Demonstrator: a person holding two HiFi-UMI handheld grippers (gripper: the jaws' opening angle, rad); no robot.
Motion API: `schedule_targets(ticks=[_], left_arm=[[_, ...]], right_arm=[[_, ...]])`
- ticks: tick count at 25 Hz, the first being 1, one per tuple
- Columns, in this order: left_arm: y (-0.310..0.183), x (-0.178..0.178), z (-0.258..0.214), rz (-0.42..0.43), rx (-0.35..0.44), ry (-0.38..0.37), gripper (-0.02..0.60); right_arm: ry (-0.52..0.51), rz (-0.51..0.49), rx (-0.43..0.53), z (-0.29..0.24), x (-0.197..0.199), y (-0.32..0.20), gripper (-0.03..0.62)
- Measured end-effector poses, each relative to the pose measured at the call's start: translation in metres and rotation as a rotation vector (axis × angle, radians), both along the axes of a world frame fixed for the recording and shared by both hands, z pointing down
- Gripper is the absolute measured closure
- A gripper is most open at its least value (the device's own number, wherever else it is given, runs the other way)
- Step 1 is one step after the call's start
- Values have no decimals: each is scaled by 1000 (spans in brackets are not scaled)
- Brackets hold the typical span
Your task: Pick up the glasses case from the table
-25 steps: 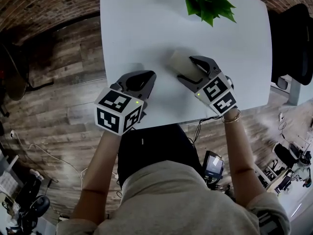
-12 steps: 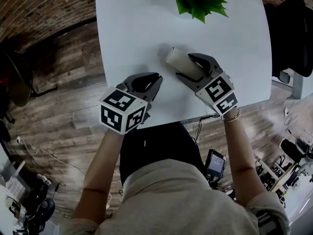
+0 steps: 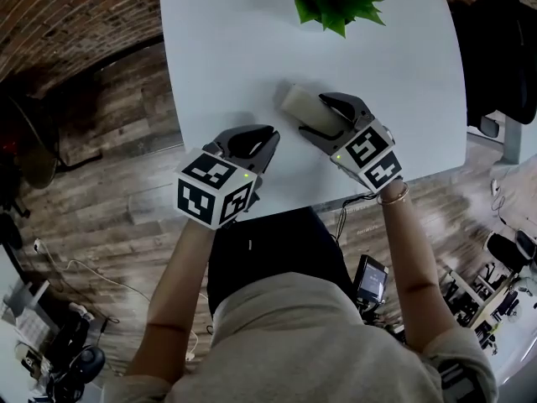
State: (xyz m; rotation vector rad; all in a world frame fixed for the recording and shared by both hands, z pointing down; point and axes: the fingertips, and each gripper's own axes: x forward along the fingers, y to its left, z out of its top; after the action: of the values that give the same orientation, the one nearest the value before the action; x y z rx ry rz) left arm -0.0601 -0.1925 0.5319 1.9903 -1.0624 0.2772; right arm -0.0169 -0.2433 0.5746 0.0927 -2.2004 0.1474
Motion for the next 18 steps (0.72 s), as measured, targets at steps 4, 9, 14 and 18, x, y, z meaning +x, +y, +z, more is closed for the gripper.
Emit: schedule_targets(ticks=[4,9,14,18], left_arm=[[1,-2,3,0,-9,-2,568],[1,-3,3,1,-11,0,568],[3,0,1,17,-6,-3,568],[2,-2,2,10,-2,-9,568]], right_arm=[[18,-16,13,3,-1,0,290],[31,-15,20,3,-4,0,289],[15,22,7,2,-14,-3,287],[46,-12,44,8,-14,-1,283]])
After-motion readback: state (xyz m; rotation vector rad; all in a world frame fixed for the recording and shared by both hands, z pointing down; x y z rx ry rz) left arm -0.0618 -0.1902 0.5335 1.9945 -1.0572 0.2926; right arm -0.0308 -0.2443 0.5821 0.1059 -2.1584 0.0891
